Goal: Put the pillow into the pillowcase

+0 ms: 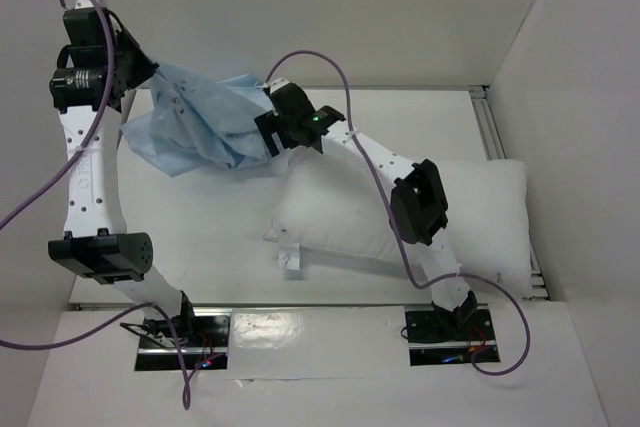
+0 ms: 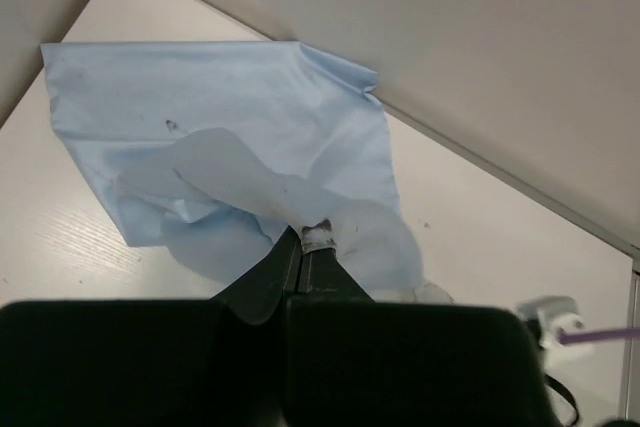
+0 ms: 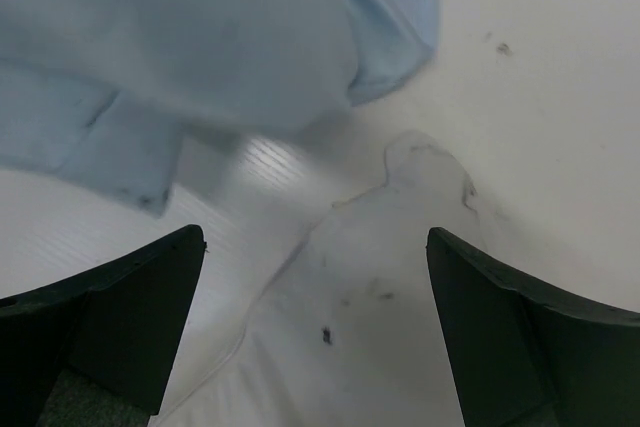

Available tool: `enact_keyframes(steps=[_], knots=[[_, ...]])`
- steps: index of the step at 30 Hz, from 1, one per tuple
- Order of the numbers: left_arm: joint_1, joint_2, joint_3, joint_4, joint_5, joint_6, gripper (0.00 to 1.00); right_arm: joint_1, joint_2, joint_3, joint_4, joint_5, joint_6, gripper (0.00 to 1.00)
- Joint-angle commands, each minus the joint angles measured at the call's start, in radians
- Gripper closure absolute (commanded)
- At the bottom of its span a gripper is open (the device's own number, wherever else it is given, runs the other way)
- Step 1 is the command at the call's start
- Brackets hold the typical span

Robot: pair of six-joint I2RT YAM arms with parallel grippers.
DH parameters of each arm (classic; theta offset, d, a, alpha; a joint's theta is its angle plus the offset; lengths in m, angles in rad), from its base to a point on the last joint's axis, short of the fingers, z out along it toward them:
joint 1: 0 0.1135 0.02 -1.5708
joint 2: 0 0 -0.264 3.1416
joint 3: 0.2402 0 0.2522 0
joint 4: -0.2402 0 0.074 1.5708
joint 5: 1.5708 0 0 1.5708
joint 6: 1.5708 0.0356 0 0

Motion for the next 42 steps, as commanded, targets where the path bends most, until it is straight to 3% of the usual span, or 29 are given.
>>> enact_keyframes(steps=[1,7,10,14,17,20,26,35,41,42], knots=[[0.005,-0.012,0.042,-0.018,0.035,0.018,1.00,0.009,0.035,0.126,0.010,-0.065,-0.086,0.01],[0.005,-0.021,0.042,-0.018,0.044,0.028,1.00,0.080,0.017,0.024,0.099,-0.144,-0.100,0.01],[0.005,-0.031,0.042,-0.018,0.033,0.038,1.00,0.101,-0.090,-0.114,0.145,-0.092,-0.034,0.03],[0.005,-0.040,0.042,-0.018,0.024,0.048,1.00,0.190,-0.269,-0.437,0.298,0.040,0.069,0.07],[0.005,-0.049,0.030,-0.018,0.024,0.048,1.00,0.280,-0.321,-0.545,0.425,0.157,0.126,0.12],[0.005,-0.058,0.019,-0.009,0.042,0.048,1.00,0.319,-0.286,-0.545,0.490,0.203,0.143,0.14],[0.005,-0.080,-0.004,-0.009,0.042,0.048,1.00,0.388,-0.079,-0.372,0.596,0.287,0.117,0.07],[0.005,-0.098,-0.014,-0.009,0.033,0.057,1.00,0.397,0.145,-0.151,0.709,0.344,0.098,0.07],[0.005,-0.107,-0.035,-0.009,0.033,0.066,1.00,0.397,0.232,-0.082,0.774,0.444,0.089,0.19],[0.005,-0.107,-0.035,-0.009,0.033,0.066,1.00,0.397,0.274,-0.050,0.754,0.471,0.089,0.28]])
